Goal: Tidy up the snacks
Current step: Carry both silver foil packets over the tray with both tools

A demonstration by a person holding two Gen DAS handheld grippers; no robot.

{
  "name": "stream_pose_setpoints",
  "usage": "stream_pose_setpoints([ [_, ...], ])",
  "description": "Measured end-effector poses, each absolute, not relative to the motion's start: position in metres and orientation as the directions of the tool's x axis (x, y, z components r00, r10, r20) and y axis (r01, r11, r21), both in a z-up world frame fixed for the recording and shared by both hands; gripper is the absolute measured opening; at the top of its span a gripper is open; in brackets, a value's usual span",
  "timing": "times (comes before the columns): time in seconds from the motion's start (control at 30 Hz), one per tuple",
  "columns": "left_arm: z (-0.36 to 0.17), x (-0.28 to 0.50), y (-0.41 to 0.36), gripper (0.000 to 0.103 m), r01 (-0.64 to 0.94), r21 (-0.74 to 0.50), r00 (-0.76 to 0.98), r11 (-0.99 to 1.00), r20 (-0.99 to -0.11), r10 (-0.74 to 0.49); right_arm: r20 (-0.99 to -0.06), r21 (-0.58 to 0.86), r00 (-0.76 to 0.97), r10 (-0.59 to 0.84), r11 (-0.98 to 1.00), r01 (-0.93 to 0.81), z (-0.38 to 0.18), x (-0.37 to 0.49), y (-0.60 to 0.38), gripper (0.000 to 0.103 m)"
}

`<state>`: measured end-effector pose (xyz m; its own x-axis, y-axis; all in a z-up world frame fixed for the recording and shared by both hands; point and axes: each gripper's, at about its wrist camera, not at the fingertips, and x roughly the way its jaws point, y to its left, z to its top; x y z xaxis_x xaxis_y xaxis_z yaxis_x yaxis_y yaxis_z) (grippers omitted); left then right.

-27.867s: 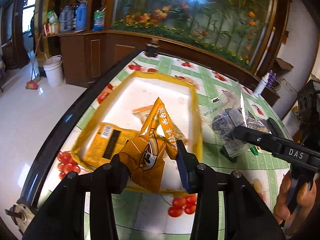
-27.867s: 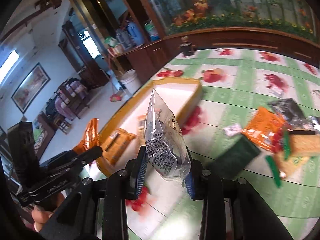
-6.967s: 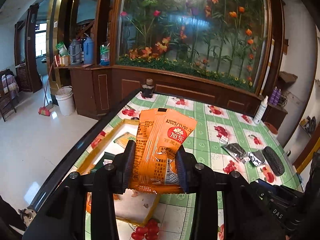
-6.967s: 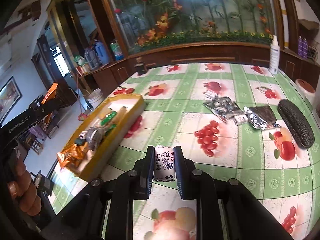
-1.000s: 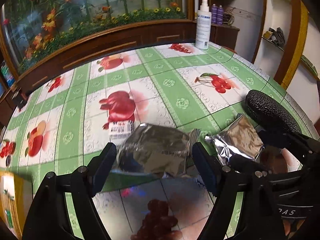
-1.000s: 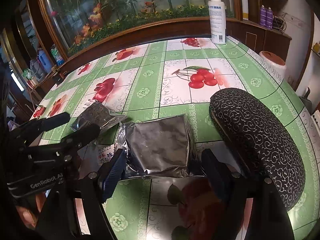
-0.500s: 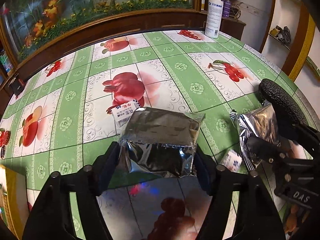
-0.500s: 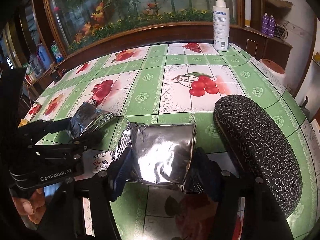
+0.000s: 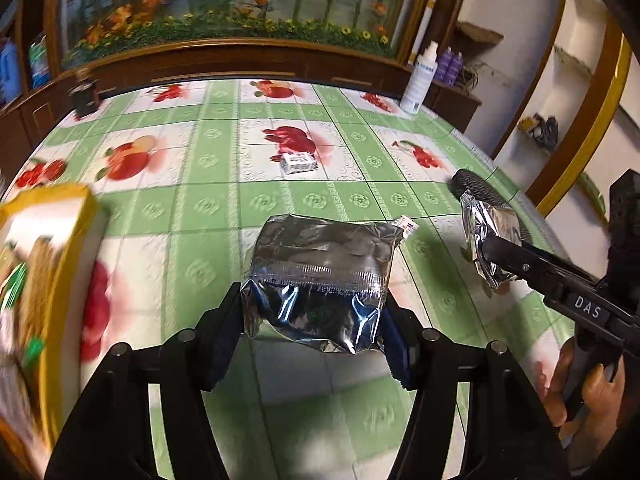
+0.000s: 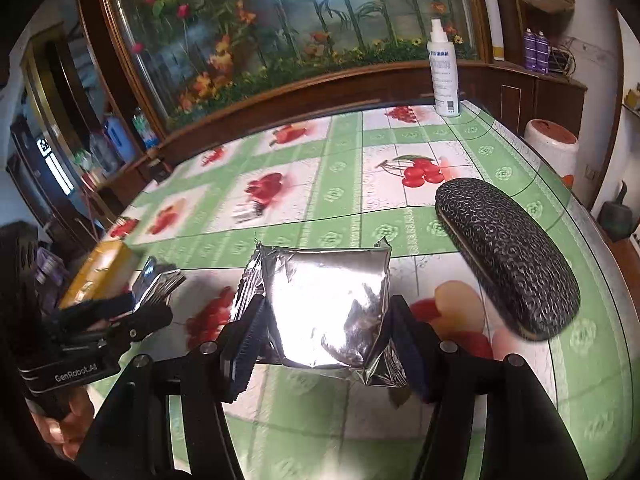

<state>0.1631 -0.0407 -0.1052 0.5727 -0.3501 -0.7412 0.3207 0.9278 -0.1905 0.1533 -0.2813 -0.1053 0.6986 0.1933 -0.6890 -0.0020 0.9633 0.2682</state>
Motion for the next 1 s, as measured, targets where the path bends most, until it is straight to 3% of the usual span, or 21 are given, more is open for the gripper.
stream_pose_setpoints([
  [0.2, -0.087, 0.12, 0.003, 0.061, 0.233, -0.209, 0.64, 0.95, -0.702, -0.312, -0.644, 0.348, 0.712, 0.28, 0.936, -0.053, -0.088, 0.121, -0.256, 0.062],
  [0.43, -0.074, 0.095, 0.056, 0.061, 0.068, -0.15, 0.701, 0.986, -0.696, -0.154, -0.613, 0.414, 0.698, 0.37, 0.903, -0.116, -0.078, 0.1, -0.218, 0.062],
  [1.0, -0.063, 0.056, 0.122, 0.062, -0.107, -0.07, 0.76, 0.992, -0.649, 0.036, -0.606, 0.402, 0.648, 0.462, 0.88, -0.252, -0.062, 0.082, -0.137, 0.062],
])
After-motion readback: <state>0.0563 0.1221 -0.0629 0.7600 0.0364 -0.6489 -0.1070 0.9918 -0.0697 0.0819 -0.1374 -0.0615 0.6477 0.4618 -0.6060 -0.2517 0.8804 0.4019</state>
